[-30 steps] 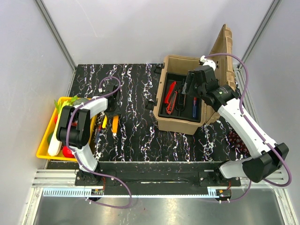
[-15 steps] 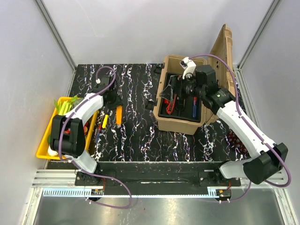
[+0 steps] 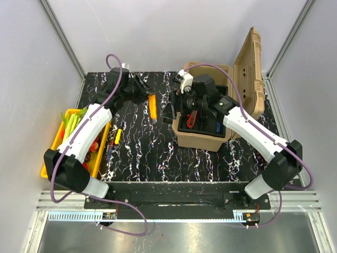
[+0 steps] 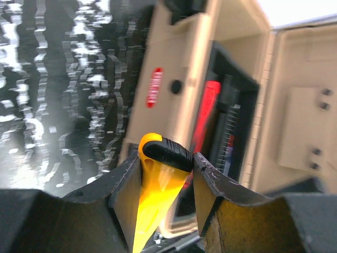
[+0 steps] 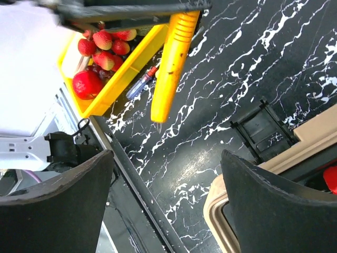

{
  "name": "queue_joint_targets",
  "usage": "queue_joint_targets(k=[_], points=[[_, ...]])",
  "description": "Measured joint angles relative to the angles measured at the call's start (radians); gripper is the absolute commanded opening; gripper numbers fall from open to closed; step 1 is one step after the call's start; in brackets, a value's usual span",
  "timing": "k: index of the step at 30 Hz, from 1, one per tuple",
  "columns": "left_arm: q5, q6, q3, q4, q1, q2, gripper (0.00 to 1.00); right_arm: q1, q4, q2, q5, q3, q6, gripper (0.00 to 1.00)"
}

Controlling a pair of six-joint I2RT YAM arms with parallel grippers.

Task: Pack the tool kit

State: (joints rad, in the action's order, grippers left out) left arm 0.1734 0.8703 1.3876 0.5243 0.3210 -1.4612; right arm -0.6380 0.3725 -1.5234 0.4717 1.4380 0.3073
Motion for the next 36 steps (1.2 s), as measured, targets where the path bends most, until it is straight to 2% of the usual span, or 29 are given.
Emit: queue_joint_targets(k=[5,11,14,17,19,22,24,26,29,32,36], points=[[0.049,0.071,0.064,-0.064,0.069,0.001,0.00,-0.019,0.018,-0.026,-0.068,0.019,0.016,0.81],[0.084,0.129,0.065,-0.084,0.092,0.001,0.00,-0.020,0.014,-0.026,-0.117,0.034,0.055,0.73],[0.092,0.151,0.065,-0.099,0.100,0.001,0.00,-0.020,0.013,-0.027,-0.136,0.034,0.075,0.64],[0.096,0.164,0.066,-0.108,0.111,0.001,0.02,-0.020,0.012,-0.029,-0.151,0.034,0.093,0.44],[0.096,0.171,0.066,-0.112,0.116,0.001,0.14,-0.021,0.005,-0.031,-0.150,0.034,0.106,0.23],[0.095,0.172,0.066,-0.122,0.121,0.000,0.36,-0.023,-0.008,-0.031,-0.145,0.034,0.117,0.00],[0.094,0.169,0.068,-0.123,0.121,0.000,0.58,-0.023,-0.009,-0.031,-0.145,0.035,0.121,0.00],[0.094,0.159,0.074,-0.122,0.122,-0.002,0.75,-0.023,-0.010,-0.030,-0.150,0.036,0.125,0.00],[0.092,0.138,0.100,-0.117,0.130,-0.002,0.88,-0.023,0.006,-0.026,-0.200,0.035,0.125,0.00],[0.071,0.100,0.120,-0.111,0.135,0.000,0.96,-0.021,0.028,-0.003,-0.288,0.019,0.126,0.00],[-0.008,0.037,0.125,-0.069,0.135,0.011,0.98,-0.007,0.094,0.051,-0.449,0.005,0.144,0.00]])
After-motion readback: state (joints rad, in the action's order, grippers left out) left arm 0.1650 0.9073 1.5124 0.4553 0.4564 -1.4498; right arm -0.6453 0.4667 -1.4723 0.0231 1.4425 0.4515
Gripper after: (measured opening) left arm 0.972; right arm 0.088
